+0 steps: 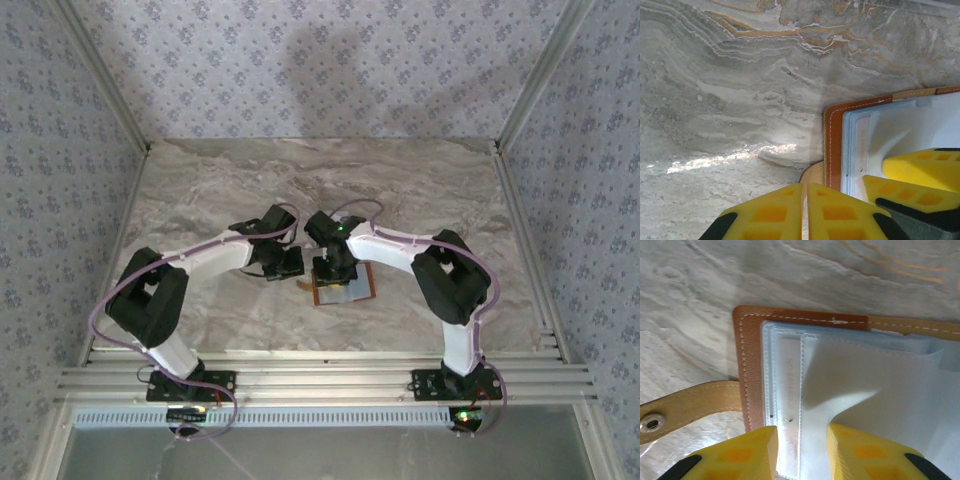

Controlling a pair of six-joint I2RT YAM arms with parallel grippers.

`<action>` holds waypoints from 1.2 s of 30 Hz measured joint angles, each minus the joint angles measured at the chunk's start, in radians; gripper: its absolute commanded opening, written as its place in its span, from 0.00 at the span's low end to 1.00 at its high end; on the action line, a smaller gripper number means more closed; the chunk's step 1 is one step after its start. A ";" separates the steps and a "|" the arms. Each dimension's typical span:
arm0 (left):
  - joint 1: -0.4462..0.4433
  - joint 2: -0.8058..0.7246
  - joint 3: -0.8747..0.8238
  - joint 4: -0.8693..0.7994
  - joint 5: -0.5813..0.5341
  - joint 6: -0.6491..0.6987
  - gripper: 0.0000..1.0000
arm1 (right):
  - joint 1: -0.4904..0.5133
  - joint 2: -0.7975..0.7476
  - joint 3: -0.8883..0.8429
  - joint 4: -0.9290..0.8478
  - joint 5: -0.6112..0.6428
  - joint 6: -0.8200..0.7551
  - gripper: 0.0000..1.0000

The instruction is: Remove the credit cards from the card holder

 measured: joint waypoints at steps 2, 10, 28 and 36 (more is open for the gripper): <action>0.000 0.001 0.002 0.003 0.000 -0.001 0.11 | 0.000 0.000 0.000 -0.016 0.024 -0.013 0.36; 0.000 0.002 0.004 0.002 0.000 -0.001 0.11 | 0.000 -0.002 0.000 -0.059 0.096 -0.035 0.34; 0.000 0.002 0.004 0.002 0.000 -0.001 0.11 | 0.000 -0.002 -0.012 -0.063 0.142 -0.042 0.02; -0.001 0.002 0.004 0.000 -0.004 -0.001 0.11 | 0.000 -0.002 -0.013 0.002 0.038 -0.025 0.03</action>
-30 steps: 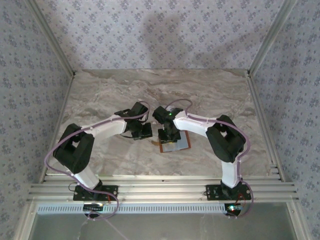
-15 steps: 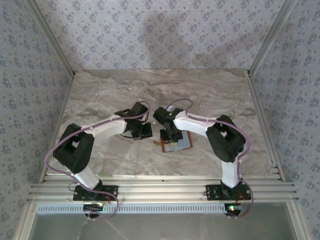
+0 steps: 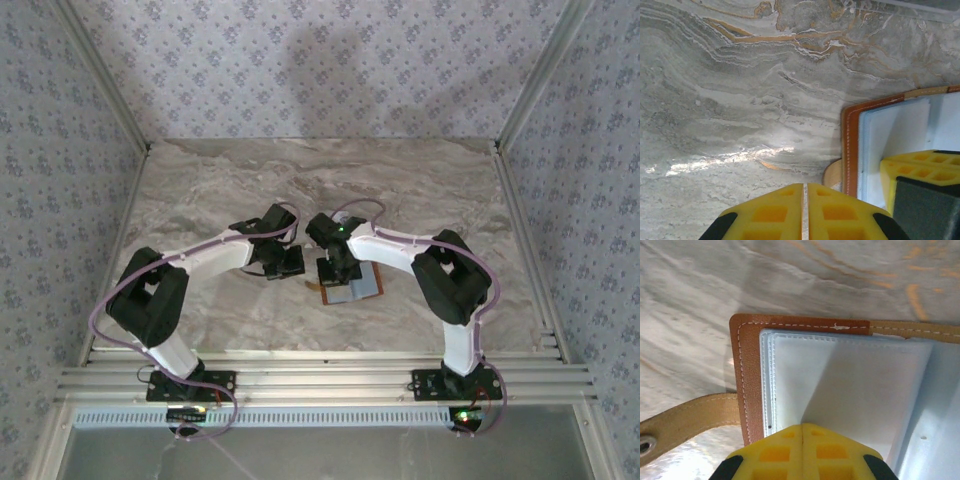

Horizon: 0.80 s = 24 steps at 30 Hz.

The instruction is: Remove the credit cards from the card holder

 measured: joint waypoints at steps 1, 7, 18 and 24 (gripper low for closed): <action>0.000 0.000 0.000 -0.002 0.000 0.000 0.11 | 0.001 0.000 0.000 0.011 -0.014 0.005 0.03; 0.016 -0.008 0.000 -0.008 0.000 0.002 0.12 | 0.010 0.000 0.000 0.059 -0.080 0.031 0.05; 0.028 -0.024 0.000 -0.014 -0.005 0.005 0.12 | 0.005 -0.027 0.036 -0.016 -0.052 -0.004 0.17; 0.028 -0.024 0.000 -0.014 -0.004 0.005 0.12 | -0.034 -0.050 -0.001 0.037 -0.128 -0.036 0.20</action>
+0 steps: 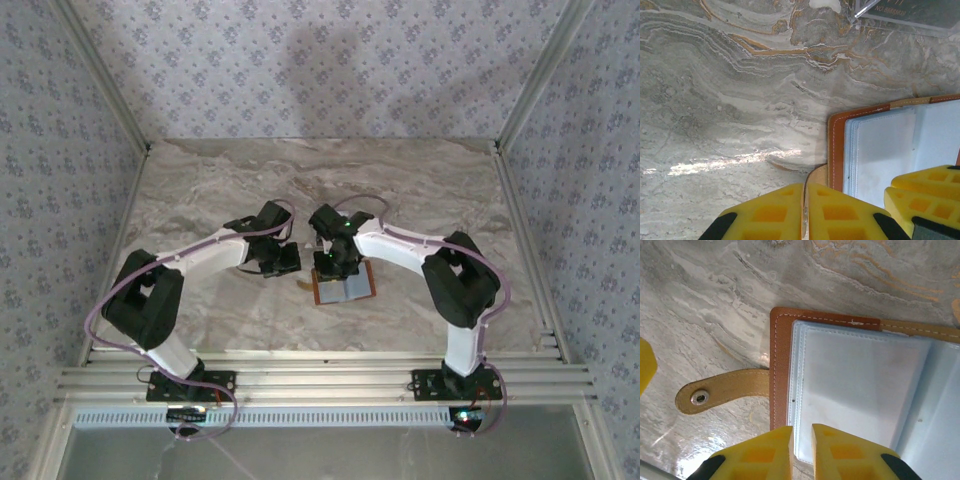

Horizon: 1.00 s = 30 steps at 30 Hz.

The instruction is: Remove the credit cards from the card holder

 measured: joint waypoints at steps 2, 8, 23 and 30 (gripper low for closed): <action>0.000 0.000 0.000 0.000 0.000 0.000 0.12 | -0.012 0.000 -0.021 0.027 -0.030 -0.002 0.20; -0.019 0.000 0.000 0.005 0.005 0.000 0.12 | -0.019 0.011 -0.046 0.065 -0.073 -0.003 0.20; -0.095 0.093 0.021 0.075 0.063 -0.054 0.06 | -0.025 0.016 -0.074 0.066 -0.027 -0.003 0.19; -0.100 0.140 -0.010 0.154 0.108 -0.096 0.05 | -0.025 0.016 -0.079 0.072 -0.027 -0.002 0.18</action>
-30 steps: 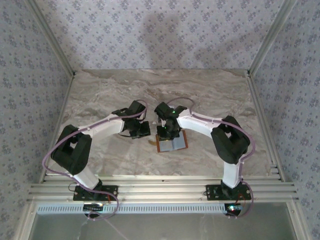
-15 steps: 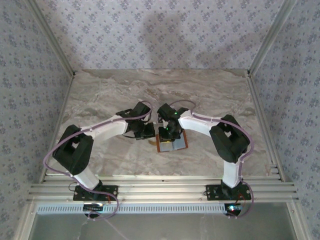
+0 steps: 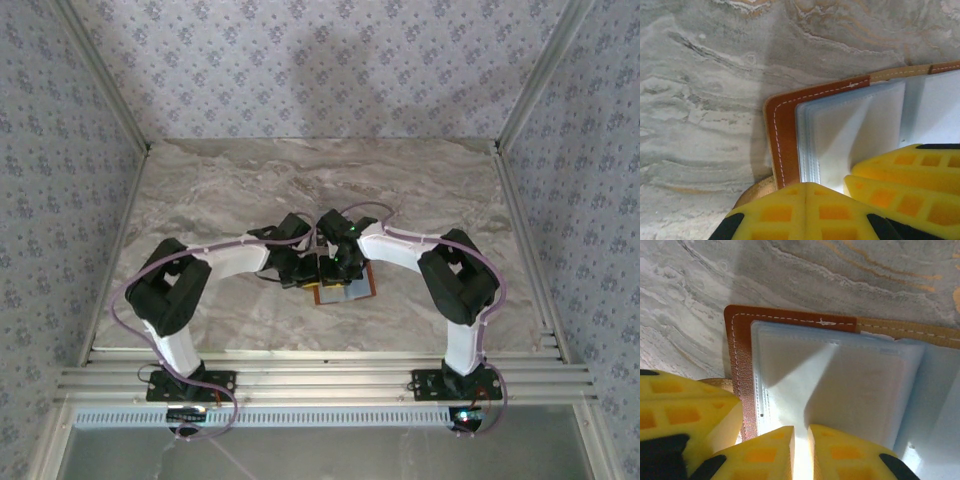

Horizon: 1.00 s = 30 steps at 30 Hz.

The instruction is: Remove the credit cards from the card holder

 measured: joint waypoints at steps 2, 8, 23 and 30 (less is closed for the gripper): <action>0.000 0.003 -0.007 0.015 0.005 -0.010 0.05 | 0.000 0.000 -0.002 0.000 0.004 0.000 0.18; 0.000 0.008 -0.018 0.022 0.002 -0.021 0.04 | 0.000 -0.001 -0.002 -0.001 0.011 0.002 0.17; 0.020 0.011 -0.036 0.038 0.024 -0.012 0.03 | -0.002 -0.014 0.014 -0.090 0.140 -0.013 0.22; 0.028 0.011 -0.037 0.036 0.030 -0.004 0.03 | -0.006 -0.017 0.016 -0.136 0.199 -0.027 0.41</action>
